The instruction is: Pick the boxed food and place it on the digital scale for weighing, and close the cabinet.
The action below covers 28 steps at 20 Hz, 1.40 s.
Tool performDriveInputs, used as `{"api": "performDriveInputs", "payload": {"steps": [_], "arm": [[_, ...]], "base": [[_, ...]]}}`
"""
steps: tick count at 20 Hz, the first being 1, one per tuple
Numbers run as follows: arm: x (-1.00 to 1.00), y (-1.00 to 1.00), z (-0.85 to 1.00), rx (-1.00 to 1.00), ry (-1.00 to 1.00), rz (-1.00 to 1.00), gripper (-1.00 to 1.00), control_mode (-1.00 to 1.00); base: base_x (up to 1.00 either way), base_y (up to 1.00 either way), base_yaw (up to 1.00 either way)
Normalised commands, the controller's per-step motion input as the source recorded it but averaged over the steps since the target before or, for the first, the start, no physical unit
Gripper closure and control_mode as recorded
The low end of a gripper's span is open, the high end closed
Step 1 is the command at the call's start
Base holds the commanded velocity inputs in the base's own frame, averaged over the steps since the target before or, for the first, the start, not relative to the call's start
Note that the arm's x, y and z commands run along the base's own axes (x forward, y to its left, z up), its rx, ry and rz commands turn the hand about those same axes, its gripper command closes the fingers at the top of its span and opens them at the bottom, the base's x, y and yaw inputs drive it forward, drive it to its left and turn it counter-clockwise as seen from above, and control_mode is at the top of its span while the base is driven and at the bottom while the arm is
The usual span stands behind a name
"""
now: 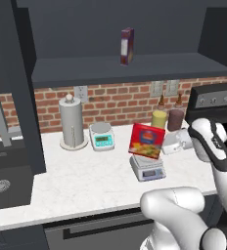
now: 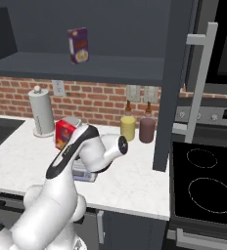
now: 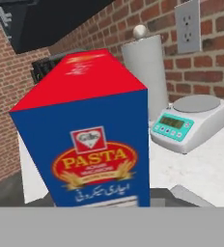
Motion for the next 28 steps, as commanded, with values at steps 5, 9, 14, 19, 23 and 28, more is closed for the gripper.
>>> {"api": "performDriveInputs", "payload": {"steps": [5, 9, 14, 19, 23, 28], "arm": [[0.78, -0.20, -0.21, 0.00, -0.07, 0.10, 1.00, -1.00], [0.36, -0.53, -0.24, 0.00, -0.02, 0.08, 1.00, -1.00], [0.14, -0.39, -0.20, -0.02, 0.00, 0.01, 1.00, -1.00], [0.01, 0.00, -0.11, -0.05, 0.05, 0.00, 1.00, -1.00], [0.00, 0.07, -0.44, -0.12, 0.04, 0.00, 1.00, -1.00], [0.00, 0.17, -0.39, -0.11, 0.00, 0.00, 1.00, -1.00]], "base": [[0.00, 0.00, 0.00], [0.00, 0.00, 0.00], [0.00, 0.00, 0.00], [0.00, 0.00, 0.00], [0.00, 0.00, 0.00], [0.00, 0.00, 0.00]]}}
